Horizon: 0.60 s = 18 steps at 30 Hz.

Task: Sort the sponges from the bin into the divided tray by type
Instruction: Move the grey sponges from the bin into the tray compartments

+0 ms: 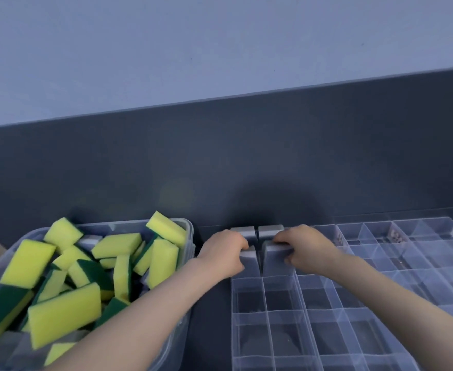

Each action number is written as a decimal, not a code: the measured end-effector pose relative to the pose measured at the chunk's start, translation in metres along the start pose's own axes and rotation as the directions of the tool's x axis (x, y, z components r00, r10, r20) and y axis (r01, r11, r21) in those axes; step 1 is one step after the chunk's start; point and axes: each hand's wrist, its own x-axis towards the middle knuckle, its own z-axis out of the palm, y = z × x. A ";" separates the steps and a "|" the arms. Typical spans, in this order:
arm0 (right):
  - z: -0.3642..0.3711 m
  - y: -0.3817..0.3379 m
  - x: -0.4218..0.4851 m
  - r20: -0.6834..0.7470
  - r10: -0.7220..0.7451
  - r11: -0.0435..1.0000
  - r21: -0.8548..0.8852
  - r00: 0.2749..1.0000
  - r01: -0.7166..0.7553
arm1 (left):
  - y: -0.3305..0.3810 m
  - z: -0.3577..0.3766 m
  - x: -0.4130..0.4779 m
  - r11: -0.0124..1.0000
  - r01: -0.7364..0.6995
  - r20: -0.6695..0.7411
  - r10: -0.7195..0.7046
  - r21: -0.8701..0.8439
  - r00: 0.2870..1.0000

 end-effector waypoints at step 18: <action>-0.006 -0.045 -0.011 -0.210 -0.171 0.985 -0.026 0.963 0.170 | -0.025 -0.012 -0.047 0.992 0.002 -0.232 -0.031 -0.123 0.972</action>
